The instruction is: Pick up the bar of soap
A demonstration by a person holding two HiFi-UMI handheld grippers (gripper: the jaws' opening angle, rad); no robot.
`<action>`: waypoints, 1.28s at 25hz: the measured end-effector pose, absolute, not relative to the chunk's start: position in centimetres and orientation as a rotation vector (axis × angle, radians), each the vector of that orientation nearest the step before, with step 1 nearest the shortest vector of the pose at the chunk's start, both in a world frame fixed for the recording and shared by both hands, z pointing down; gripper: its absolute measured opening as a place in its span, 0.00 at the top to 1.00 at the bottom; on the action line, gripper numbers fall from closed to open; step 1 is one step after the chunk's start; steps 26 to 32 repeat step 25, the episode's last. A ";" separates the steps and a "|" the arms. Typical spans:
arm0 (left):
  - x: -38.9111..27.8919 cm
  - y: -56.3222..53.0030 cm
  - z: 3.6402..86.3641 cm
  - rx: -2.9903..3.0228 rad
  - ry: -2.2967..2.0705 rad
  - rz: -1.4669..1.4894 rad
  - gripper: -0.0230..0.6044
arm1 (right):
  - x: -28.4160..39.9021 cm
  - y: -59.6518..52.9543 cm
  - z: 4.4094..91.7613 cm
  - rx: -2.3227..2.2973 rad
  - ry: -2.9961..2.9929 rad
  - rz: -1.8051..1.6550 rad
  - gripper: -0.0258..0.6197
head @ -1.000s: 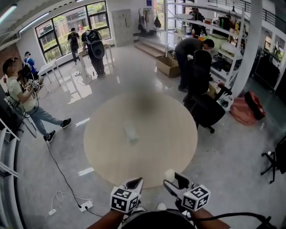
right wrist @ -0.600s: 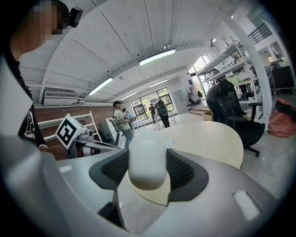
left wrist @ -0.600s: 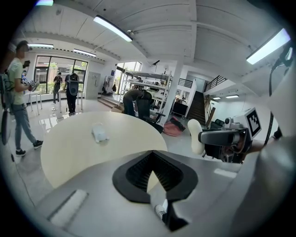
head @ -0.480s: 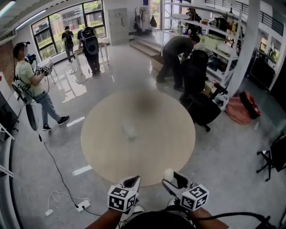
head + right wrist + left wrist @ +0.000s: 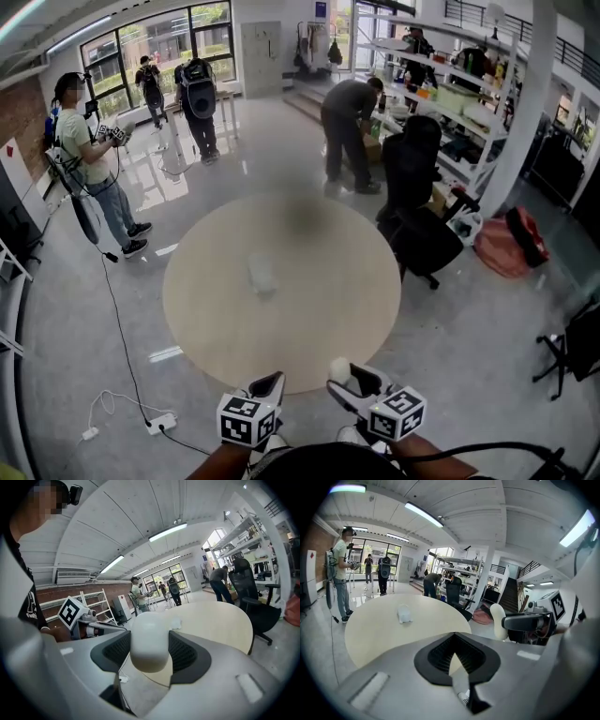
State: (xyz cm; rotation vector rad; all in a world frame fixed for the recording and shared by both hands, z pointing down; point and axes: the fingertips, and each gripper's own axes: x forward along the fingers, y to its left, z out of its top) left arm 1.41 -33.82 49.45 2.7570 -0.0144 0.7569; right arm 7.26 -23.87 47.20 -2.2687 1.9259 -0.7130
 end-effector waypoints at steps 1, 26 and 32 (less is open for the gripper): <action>1.4 -33.7 49.6 2.755 -0.020 0.761 0.95 | 7.2 -23.8 47.2 -2.263 1.937 -0.712 0.55; 0.6 -32.3 49.4 2.777 -0.031 0.781 0.95 | 6.3 -22.6 47.6 -2.255 1.978 -0.699 0.55; 0.6 -32.3 49.4 2.777 -0.031 0.781 0.95 | 6.3 -22.6 47.6 -2.255 1.978 -0.699 0.55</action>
